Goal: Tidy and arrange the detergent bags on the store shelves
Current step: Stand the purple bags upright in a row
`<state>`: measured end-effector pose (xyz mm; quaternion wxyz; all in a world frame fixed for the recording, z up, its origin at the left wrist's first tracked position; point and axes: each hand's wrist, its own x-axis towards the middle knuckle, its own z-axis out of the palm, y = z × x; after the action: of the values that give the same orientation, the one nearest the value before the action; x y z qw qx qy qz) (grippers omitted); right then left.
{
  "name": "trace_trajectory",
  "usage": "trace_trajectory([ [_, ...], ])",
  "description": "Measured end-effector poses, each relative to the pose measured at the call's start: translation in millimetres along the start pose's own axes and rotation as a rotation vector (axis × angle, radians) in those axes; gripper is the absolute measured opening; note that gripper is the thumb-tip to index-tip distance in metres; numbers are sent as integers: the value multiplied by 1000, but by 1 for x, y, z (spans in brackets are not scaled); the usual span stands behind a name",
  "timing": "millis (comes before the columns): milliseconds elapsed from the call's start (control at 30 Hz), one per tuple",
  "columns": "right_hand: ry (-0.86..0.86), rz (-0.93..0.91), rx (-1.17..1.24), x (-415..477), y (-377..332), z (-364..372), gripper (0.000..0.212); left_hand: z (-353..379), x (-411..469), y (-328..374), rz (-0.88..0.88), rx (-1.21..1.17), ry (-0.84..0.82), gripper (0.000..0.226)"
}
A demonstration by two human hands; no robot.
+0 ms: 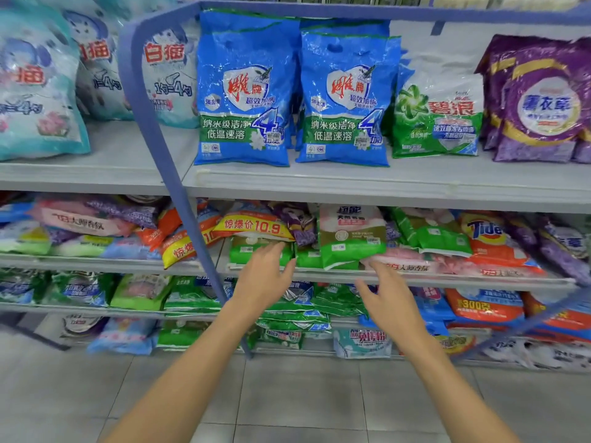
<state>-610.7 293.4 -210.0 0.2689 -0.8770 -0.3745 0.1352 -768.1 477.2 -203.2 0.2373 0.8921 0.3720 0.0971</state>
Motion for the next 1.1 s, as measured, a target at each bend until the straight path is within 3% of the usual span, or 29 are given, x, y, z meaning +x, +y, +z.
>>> trace_trajectory([
  [167,-24,-89,-89,34,-1,13,59,29,32,1,-87,7,34,49],
  [467,173,-271,-234,112,13,84,48,99,108,-27,-204,-89,206,47],
  [567,233,-313,-286,127,24,110,44,118,123,-30,-257,-310,268,45],
  [700,288,-338,-353,132,31,131,53,127,141,-33,-390,-804,340,43],
  [800,292,-344,-329,136,33,136,53,122,142,-33,-422,-1048,302,26],
  [967,309,-310,-178,147,22,127,58,96,123,-40,-474,-1396,241,40],
  [1100,192,-191,-105,150,-4,111,64,73,98,-60,-390,-1540,109,39],
])
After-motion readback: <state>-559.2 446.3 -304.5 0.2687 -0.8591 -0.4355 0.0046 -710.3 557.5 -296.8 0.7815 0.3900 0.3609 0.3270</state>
